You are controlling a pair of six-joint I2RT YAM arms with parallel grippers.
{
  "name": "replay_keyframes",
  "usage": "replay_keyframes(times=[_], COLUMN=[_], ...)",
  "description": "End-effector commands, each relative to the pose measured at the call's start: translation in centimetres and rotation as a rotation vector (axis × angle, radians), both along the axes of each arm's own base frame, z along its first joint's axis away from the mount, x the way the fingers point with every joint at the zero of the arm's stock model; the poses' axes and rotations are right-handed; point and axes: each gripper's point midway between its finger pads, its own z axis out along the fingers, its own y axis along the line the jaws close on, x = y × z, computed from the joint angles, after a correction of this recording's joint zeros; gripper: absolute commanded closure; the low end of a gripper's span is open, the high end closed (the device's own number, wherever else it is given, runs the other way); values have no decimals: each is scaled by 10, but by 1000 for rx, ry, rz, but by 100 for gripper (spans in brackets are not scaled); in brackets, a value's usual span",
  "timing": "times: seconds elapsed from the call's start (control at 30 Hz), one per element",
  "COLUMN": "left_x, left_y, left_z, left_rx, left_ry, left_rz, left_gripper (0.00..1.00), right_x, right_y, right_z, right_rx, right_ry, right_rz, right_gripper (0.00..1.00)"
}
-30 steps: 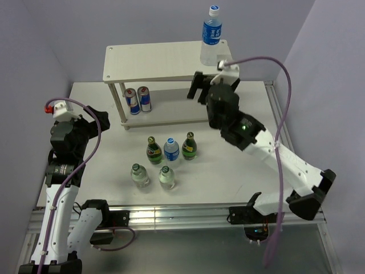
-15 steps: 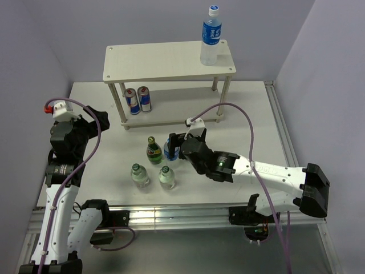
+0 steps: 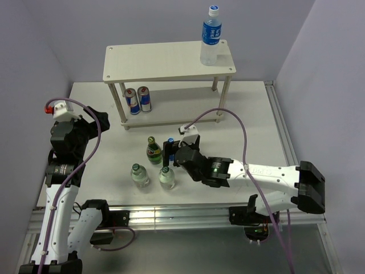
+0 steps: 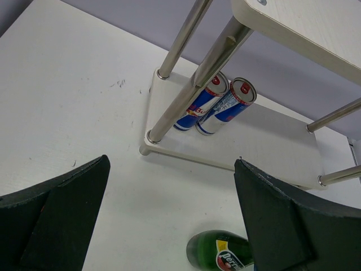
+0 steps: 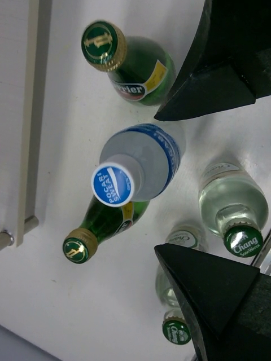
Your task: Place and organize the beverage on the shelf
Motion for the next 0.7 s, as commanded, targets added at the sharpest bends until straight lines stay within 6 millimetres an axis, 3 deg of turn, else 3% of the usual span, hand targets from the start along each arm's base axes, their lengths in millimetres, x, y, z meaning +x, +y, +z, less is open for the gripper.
replay_keyframes(times=[0.0,0.17,0.3,0.67], left_x=[-1,-1,-1,-1], left_y=[2,2,2,1], left_z=[6,6,6,6], left_rx=[20,18,19,19], left_ry=[-19,-19,-19,-21], left_rz=[1,0,0,-5], left_gripper=[1,1,1,1], right_x=[2,9,17,35], right_y=[10,20,25,14], right_z=[-15,-38,-44,-72], right_rx=[0,-59,-86,-130], right_ry=[3,-5,-14,-57], right_rz=[-21,-26,-61,-203], right_gripper=[4,4,3,4])
